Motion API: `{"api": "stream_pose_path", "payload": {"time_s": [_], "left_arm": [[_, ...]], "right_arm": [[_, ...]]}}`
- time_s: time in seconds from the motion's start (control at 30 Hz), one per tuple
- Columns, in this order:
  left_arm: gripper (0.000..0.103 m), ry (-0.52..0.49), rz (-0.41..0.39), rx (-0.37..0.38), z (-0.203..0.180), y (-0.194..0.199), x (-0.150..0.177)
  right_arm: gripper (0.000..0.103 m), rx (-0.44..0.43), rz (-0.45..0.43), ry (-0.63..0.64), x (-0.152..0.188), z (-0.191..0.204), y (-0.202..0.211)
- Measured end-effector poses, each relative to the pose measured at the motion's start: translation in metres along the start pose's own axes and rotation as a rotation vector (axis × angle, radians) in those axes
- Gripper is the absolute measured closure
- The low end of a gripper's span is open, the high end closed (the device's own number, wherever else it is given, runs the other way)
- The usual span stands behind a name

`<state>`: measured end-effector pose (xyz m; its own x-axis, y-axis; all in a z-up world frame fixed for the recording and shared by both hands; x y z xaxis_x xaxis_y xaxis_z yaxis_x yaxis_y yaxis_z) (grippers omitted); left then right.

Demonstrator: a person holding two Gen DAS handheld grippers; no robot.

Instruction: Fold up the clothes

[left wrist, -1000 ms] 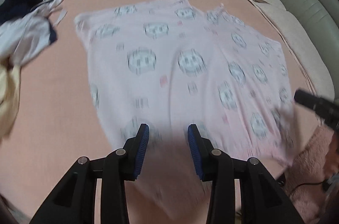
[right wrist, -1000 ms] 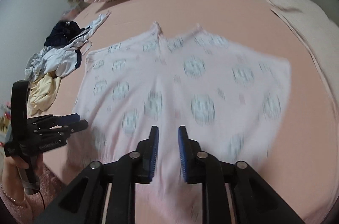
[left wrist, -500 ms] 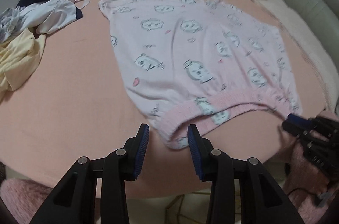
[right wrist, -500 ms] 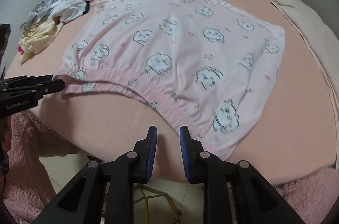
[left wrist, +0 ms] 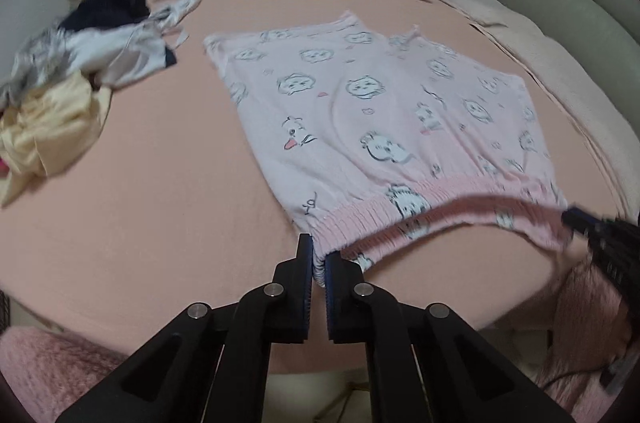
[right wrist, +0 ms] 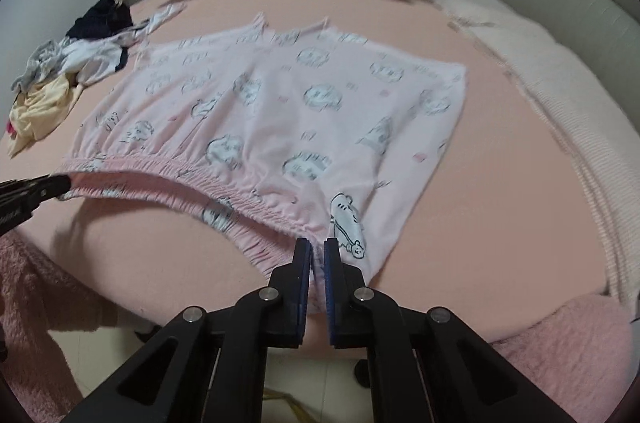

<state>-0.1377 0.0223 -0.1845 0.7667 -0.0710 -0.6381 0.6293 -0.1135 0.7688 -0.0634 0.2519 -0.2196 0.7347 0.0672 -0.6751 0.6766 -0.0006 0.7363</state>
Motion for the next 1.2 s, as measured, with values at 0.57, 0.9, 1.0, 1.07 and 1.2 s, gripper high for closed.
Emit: {"api": "stream_pose_path", "payload": {"time_s": [0.57,0.9,1.0,1.07,1.2], "left_arm": [[0.093,0.175,0.038,0.176,0.042,0.007,-0.016],[0.093,0.072,0.169,0.03,0.027,-0.032,0.026],[0.092,0.073,0.177,0.045,0.029,-0.03,0.03],[0.093,0.117,0.187,0.068,0.035,-0.032,0.03],[0.093,0.235,0.139,0.133,0.047,-0.021,0.027]], "right_arm": [[0.091,-0.221,0.048,-0.235,0.011,-0.035,0.016],[0.091,-0.206,0.169,-0.283,0.041,-0.04,-0.022],[0.089,-0.241,0.2,-0.336,0.052,-0.044,-0.018],[0.085,-0.249,0.216,-0.345,0.052,-0.044,-0.016],[0.081,-0.273,0.166,-0.377,0.047,-0.048,-0.006]]}}
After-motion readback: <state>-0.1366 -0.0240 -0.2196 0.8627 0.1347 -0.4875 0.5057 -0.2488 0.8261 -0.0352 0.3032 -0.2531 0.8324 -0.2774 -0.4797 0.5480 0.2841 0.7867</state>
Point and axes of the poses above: each gripper's, at about its wrist camera, not at the fingertips, and y roughly against the way its jaws point, z to its left, x to its underside, the point moved 5 cm from there along -y, roughly the way its jaws point, and after that the axes turned 8 degrees about -z, right-handed, at the moved point
